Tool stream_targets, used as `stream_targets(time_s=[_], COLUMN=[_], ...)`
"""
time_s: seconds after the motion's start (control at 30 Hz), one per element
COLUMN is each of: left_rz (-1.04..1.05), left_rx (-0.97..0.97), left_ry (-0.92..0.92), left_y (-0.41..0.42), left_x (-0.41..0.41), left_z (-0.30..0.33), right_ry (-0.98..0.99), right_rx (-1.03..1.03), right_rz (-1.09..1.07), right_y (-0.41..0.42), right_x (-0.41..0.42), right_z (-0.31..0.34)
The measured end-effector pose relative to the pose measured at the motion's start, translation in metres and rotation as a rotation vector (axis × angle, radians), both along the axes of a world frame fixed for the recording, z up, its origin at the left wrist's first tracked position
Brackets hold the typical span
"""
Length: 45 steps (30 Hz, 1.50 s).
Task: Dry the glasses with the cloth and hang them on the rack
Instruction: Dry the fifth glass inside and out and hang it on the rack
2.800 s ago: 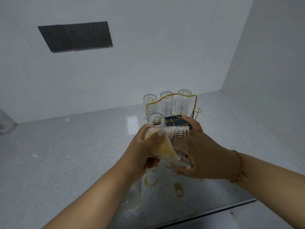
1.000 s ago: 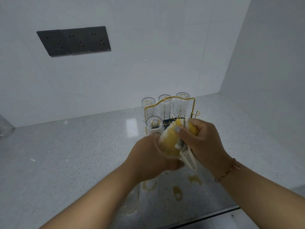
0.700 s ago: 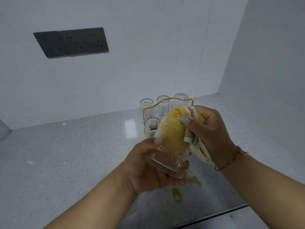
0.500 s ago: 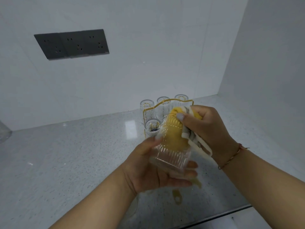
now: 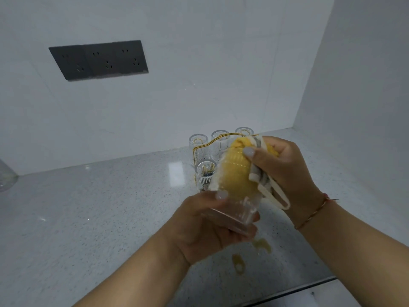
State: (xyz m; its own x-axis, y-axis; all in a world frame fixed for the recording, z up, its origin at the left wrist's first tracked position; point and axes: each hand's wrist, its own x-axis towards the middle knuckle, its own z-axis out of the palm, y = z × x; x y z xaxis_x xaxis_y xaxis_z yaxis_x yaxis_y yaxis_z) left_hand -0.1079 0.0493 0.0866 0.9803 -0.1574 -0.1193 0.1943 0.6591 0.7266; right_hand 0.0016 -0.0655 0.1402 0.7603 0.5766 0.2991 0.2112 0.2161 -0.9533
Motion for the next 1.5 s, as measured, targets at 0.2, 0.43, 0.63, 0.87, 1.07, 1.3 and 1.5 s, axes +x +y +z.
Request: stream_targets(time_s=[0.2,0.43,0.63,0.87,1.07,1.3,1.5], left_rz=[-0.021,0.239,0.005,-0.062,0.029,0.148,0.5], left_rx=[0.181,1.015,0.404,0.304,0.406,0.506,0.524], left_ry=[-0.021,-0.117,-0.118,-0.108,-0.082,-0.112,-0.163], left_y=[0.003,-0.005,0.002,-0.005,-0.005,0.002,0.003], left_x=[-0.001,0.003,-0.004,-0.001,0.003,-0.004,0.003], left_z=[-0.002,0.017,0.013,0.017,0.009,0.002,0.0], right_ry=[-0.042,-0.346,-0.27,-0.4,-0.298,0.301,0.18], right_rx=[-0.068,-0.331,-0.086,-0.115,-0.095,0.302,0.15], right_rz=[0.0,-0.11,0.024,0.087,0.04,-0.23,-0.197], right_y=[-0.002,0.001,-0.008,-0.014,-0.016,-0.031,-0.03], right_x=[0.003,-0.01,-0.006,0.002,-0.011,-0.006,-0.064], right_z=[0.002,-0.002,0.0,-0.004,-0.01,-0.035,-0.069])
